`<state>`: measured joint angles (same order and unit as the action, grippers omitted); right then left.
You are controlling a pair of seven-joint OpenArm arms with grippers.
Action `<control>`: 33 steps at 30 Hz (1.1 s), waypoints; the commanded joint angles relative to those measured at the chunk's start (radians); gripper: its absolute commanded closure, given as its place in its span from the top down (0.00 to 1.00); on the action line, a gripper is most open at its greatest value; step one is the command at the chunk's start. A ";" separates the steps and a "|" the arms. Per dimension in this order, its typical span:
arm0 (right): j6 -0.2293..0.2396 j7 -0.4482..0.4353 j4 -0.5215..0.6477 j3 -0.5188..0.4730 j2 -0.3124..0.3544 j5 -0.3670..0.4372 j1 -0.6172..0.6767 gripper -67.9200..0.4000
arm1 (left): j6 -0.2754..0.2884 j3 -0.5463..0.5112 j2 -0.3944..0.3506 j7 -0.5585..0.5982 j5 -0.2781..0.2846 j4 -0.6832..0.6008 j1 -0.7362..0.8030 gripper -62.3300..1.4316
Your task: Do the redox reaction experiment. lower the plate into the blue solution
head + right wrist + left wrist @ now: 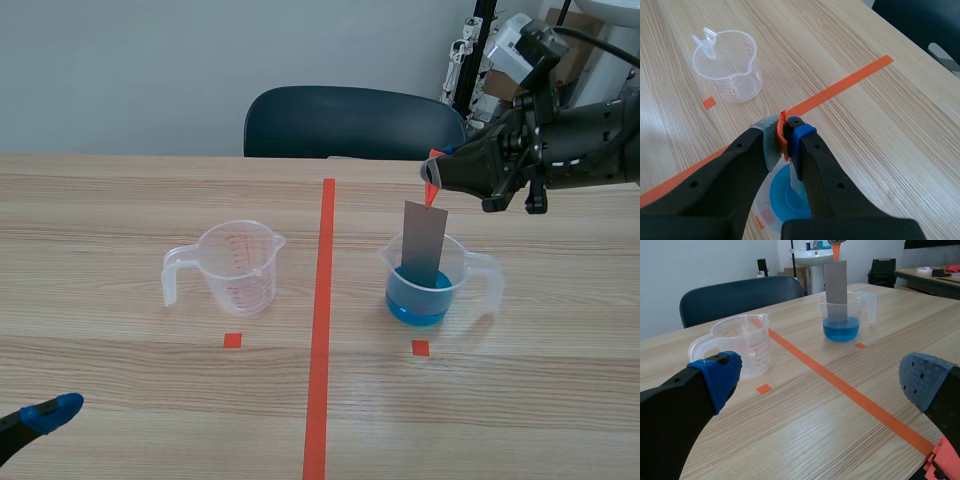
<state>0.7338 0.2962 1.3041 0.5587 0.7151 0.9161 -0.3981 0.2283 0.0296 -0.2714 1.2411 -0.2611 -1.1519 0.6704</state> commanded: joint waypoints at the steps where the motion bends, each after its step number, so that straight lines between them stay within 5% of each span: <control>1: 0.012 -0.012 0.002 -0.010 0.013 0.011 -0.017 0.01 | -0.002 -0.008 0.002 0.026 0.010 -0.022 0.011 1.00; 33: 0.012 -0.012 0.002 -0.010 0.013 0.011 -0.017 0.01 | -0.002 -0.008 0.002 0.015 0.010 -0.021 0.011 1.00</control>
<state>0.7338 0.2962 1.3041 0.5587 0.7151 0.9161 -0.3981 0.2283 0.0296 -0.2714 1.2419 -0.2611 -1.1519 0.6704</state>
